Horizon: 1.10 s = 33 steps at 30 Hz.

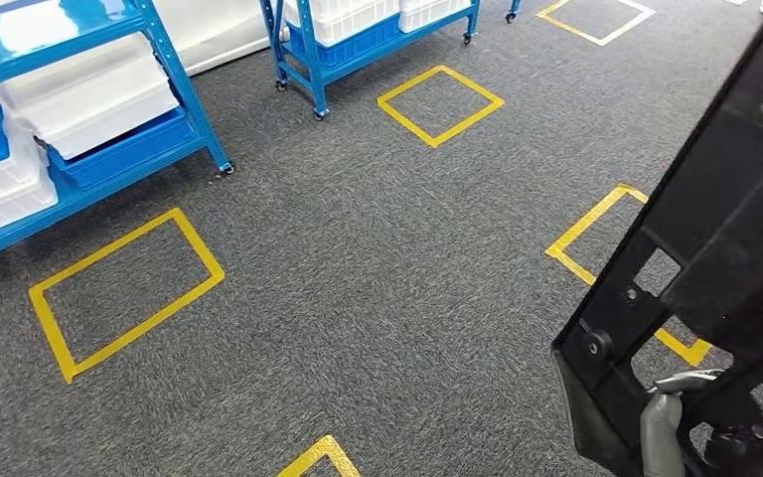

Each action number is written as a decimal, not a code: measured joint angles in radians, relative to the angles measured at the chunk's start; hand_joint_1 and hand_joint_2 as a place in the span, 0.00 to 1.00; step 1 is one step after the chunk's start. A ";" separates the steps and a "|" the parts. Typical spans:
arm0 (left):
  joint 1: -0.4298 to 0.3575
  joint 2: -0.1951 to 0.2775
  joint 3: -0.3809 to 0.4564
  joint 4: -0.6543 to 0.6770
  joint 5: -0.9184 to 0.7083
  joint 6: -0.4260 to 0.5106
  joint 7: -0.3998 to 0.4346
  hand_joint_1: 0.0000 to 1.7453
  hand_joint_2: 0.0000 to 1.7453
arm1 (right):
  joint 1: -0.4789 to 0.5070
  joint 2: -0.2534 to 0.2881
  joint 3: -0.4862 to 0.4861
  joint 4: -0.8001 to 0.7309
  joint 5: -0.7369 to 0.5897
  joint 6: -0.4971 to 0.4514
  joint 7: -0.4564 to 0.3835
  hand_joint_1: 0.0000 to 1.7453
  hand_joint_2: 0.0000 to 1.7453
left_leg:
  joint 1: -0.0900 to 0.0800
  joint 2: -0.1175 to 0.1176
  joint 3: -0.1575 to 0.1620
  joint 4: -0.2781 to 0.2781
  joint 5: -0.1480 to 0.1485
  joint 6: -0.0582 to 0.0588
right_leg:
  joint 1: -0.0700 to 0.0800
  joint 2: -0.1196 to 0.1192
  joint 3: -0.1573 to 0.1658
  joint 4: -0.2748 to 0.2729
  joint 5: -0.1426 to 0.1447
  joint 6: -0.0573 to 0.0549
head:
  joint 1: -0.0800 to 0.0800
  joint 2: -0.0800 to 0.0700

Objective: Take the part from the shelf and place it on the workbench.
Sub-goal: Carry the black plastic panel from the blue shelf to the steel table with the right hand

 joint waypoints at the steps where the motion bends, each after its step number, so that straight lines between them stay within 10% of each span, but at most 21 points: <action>1: 0.004 0.000 -0.004 0.000 0.004 0.001 0.001 0.00 0.00 | -0.011 0.000 0.000 0.000 0.001 0.007 0.003 1.00 1.00 | 0.000 -0.002 -0.016 0.031 -0.002 0.000 | 0.001 0.009 -0.001 0.002 0.000 0.000 | 0.000 0.000; 5: 0.009 0.000 -0.009 0.002 0.012 -0.009 0.006 0.00 0.00 | -0.032 0.000 -0.002 0.000 0.002 0.020 0.005 1.00 1.00 | 0.001 -0.052 0.061 -0.159 0.127 0.012 | 0.003 0.053 -0.002 0.011 -0.001 0.005 | 0.000 0.000; 7: 0.011 0.000 -0.009 0.004 0.017 -0.017 0.007 0.00 0.00 | -0.036 0.000 -0.003 -0.001 0.004 0.026 0.002 1.00 1.00 | 0.000 -0.088 0.088 -0.230 0.153 0.019 | 0.003 0.076 -0.009 0.014 0.003 0.016 | 0.001 0.000; 9: 0.011 0.000 -0.011 0.007 0.018 -0.018 0.006 0.00 0.00 | -0.038 0.000 -0.004 -0.003 0.008 0.030 0.000 1.00 1.00 | -0.003 -0.076 0.089 -0.237 0.156 0.027 | 0.000 0.099 -0.015 0.010 0.011 0.032 | 0.001 0.000; 13: 0.012 -0.001 -0.020 0.010 0.018 -0.017 0.005 0.00 0.00 | -0.038 0.000 -0.006 -0.008 0.010 0.032 -0.002 1.00 1.00 | -0.001 -0.021 0.093 -0.258 0.174 0.053 | 0.003 0.017 -0.065 0.108 -0.053 0.043 | 0.006 0.000; 15: 0.014 -0.001 -0.021 0.013 0.012 -0.017 0.007 0.00 0.00 | -0.039 0.000 -0.006 -0.008 0.010 0.032 -0.003 1.00 1.00 | -0.005 0.008 0.086 -0.258 0.175 0.057 | 0.003 -0.008 -0.123 0.235 -0.116 0.048 | 0.008 0.000; 17: 0.014 -0.001 -0.022 0.016 0.007 -0.017 0.008 0.00 0.00 | -0.039 0.000 -0.007 -0.008 0.010 0.032 -0.003 1.00 1.00 | -0.009 0.037 0.084 -0.258 0.174 0.057 | 0.002 -0.013 -0.136 0.278 -0.120 0.049 | 0.008 0.000; 21: 0.015 -0.001 -0.025 0.017 0.005 -0.009 0.015 0.00 0.00 | -0.039 0.000 -0.008 -0.008 0.010 0.031 -0.004 1.00 1.00 | -0.016 0.079 0.092 -0.255 0.165 0.049 | 0.011 -0.063 0.008 0.039 -0.022 0.035 | 0.008 0.000; 24: 0.014 -0.001 -0.026 0.017 -0.002 -0.001 0.035 0.00 0.00 | -0.037 0.000 -0.008 -0.008 0.013 0.033 -0.007 1.00 1.00 | -0.019 0.099 0.099 -0.253 0.162 0.036 | 0.019 -0.062 0.024 -0.004 -0.014 0.022 | 0.006 0.000; 27: 0.014 -0.001 -0.030 0.017 -0.005 -0.006 0.048 0.00 0.00 | -0.033 0.000 -0.008 -0.007 0.022 0.040 -0.012 1.00 1.00 | -0.015 0.061 0.086 -0.214 0.127 0.021 | 0.011 -0.036 0.021 -0.015 -0.003 0.006 | 0.004 0.000; 31: 0.015 0.000 -0.032 0.021 -0.002 -0.024 0.048 0.00 0.00 | -0.029 0.000 -0.008 0.002 0.030 0.049 -0.015 1.00 1.00 | -0.007 -0.001 -0.015 0.015 0.017 0.009 | 0.010 0.000 0.014 -0.015 0.004 -0.004 | 0.001 0.000; 33: 0.015 0.000 -0.032 0.023 -0.002 -0.026 0.047 0.00 0.00 | -0.027 0.000 -0.008 0.007 0.030 0.050 -0.015 1.00 1.00 | -0.002 -0.003 -0.011 0.005 0.051 0.007 | 0.009 0.025 0.014 -0.011 0.004 -0.003 | 0.001 0.000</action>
